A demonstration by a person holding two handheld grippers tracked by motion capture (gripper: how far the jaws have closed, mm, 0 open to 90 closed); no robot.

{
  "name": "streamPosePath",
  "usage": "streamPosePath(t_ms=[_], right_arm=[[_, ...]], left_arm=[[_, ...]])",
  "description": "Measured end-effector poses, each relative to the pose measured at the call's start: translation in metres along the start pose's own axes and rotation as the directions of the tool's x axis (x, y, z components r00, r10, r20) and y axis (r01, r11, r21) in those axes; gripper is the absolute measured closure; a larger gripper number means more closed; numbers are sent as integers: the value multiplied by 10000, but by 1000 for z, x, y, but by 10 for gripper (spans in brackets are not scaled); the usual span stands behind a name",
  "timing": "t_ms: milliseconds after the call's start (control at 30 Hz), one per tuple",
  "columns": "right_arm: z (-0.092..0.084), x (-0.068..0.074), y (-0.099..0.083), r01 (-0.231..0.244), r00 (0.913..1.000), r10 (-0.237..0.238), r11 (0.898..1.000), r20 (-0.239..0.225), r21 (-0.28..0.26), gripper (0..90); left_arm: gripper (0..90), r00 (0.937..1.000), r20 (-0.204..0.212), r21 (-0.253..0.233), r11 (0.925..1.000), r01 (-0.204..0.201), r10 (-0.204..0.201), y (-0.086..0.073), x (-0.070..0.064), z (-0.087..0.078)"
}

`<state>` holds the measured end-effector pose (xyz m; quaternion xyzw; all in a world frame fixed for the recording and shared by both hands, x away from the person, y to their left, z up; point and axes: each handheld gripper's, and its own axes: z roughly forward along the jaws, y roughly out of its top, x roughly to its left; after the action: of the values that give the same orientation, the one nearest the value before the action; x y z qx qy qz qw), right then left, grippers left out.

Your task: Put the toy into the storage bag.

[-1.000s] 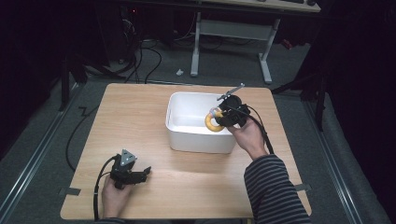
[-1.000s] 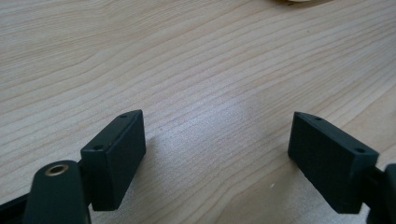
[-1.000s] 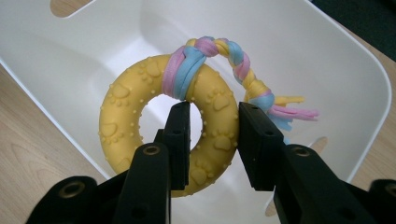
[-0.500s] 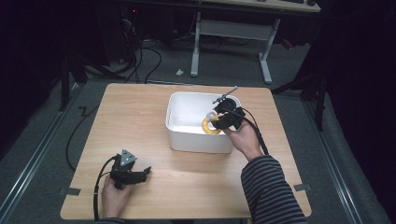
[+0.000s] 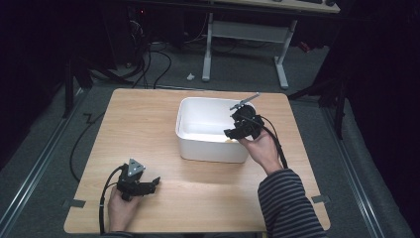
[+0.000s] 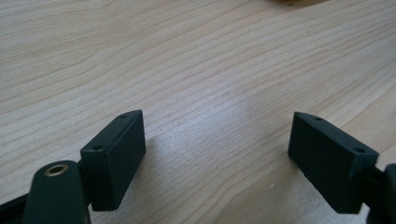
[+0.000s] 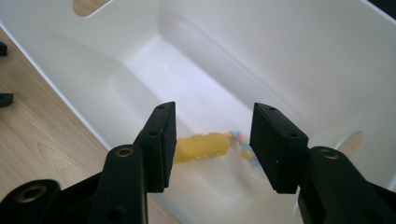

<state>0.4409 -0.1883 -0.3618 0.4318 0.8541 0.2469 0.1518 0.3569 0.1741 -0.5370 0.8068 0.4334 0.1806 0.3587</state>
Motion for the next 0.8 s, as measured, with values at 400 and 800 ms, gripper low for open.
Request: streamPosePath(t_ms=[400, 800], right_arm=[[-30, -32, -25, -1093, 9937, 1060, 9881, -349, -1084, 507], [-46, -45, -39, -1284, 9917, 1287, 9824, -70, -1356, 508]], left_arm=[[189, 10000, 3, 5, 10000, -12, 12, 0, 0, 0], [189, 10000, -11, -6, 10000, -15, 15, 0, 0, 0]])
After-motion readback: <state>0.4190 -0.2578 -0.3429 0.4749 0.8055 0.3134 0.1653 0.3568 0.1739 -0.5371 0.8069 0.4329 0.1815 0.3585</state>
